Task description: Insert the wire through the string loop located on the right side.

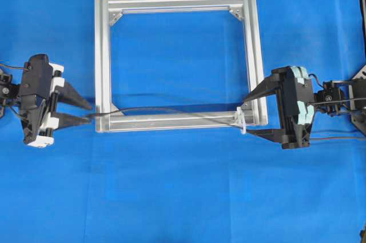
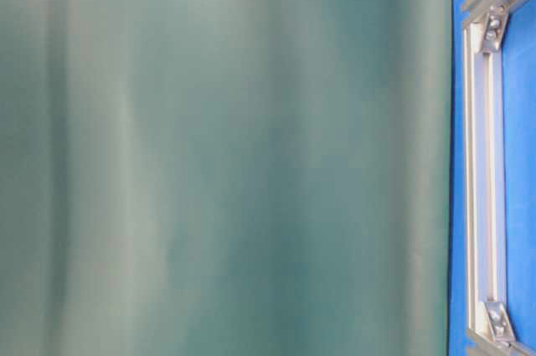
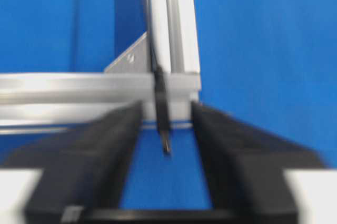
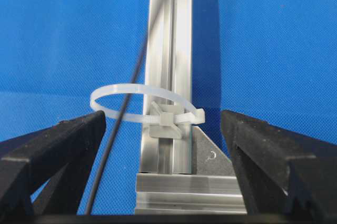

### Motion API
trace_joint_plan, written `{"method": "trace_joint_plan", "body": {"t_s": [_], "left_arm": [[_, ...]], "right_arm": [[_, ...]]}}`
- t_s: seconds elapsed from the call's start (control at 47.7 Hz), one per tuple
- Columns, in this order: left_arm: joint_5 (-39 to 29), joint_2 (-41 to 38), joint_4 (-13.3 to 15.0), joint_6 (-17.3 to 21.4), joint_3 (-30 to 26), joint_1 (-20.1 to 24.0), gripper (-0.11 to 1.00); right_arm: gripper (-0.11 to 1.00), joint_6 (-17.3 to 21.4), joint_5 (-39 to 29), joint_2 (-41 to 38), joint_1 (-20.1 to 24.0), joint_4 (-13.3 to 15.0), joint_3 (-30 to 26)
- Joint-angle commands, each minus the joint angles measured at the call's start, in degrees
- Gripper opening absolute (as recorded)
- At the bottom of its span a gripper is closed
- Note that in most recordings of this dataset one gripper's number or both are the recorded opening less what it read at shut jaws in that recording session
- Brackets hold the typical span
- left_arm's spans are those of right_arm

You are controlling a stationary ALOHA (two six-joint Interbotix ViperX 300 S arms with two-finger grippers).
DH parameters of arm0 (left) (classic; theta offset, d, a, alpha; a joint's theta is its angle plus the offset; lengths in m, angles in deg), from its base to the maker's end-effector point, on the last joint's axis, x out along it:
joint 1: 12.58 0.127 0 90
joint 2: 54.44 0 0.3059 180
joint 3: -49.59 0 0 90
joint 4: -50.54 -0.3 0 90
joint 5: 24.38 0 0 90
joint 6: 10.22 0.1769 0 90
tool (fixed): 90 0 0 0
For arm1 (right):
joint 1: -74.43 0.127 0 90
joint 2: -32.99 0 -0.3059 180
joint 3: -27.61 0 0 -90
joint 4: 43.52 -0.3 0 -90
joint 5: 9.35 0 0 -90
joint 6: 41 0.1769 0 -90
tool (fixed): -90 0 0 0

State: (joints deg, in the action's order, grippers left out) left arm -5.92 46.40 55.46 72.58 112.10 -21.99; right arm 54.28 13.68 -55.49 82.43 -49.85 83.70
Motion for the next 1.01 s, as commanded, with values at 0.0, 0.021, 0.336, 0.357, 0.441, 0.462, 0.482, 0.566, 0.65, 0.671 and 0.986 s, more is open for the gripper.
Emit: {"method": "trace_joint_plan", "body": {"t_s": [0.0,0.021,0.336,0.357,0.441,0.462,0.482,0.566,0.65,0.671,0.986], "left_arm": [[0.2,0.1,-0.1,0.0,-0.7,-0.3,0.47],[0.2,0.2,-0.1,0.0,-0.6,-0.3,0.54],[0.2,0.4,-0.1,0.0,-0.6,-0.3,0.82],[0.2,0.4,-0.1,0.0,-0.7,-0.3,0.83],[0.2,0.6,-0.1,0.0,-1.1,-0.3,0.83],[0.2,0.7,-0.1,0.0,-1.1,-0.3,0.83],[0.2,0.9,-0.1,0.1,-1.3,-0.3,0.83],[-0.2,1.9,-0.1,0.1,-1.9,-0.3,0.83],[-1.1,3.4,-0.1,0.4,-2.6,-0.3,0.83],[-1.5,3.8,-0.1,0.4,-2.8,-0.3,0.83],[-9.8,12.3,-0.1,0.6,-5.3,1.7,0.83]], "right_arm": [[0.94,0.0,0.2,0.8,0.1,0.1,-1.0],[0.94,0.0,0.2,0.8,0.1,0.1,-1.0],[0.94,0.0,-0.9,1.3,0.1,0.1,-1.0],[0.94,0.0,-1.0,1.5,0.1,0.1,-1.1],[0.94,-0.1,-1.8,2.6,0.1,0.1,-1.0],[0.94,-0.1,-2.3,3.3,0.0,0.1,-1.1],[0.94,-0.1,-2.6,3.8,0.0,0.1,-1.1],[0.94,-0.1,-4.7,5.9,0.1,0.1,-1.3],[0.94,-0.3,-7.3,8.4,0.0,0.1,-1.8],[0.94,-0.4,-8.3,9.5,0.0,0.2,-2.1],[0.94,-2.0,-15.9,17.0,-1.1,0.3,-4.3]]}}
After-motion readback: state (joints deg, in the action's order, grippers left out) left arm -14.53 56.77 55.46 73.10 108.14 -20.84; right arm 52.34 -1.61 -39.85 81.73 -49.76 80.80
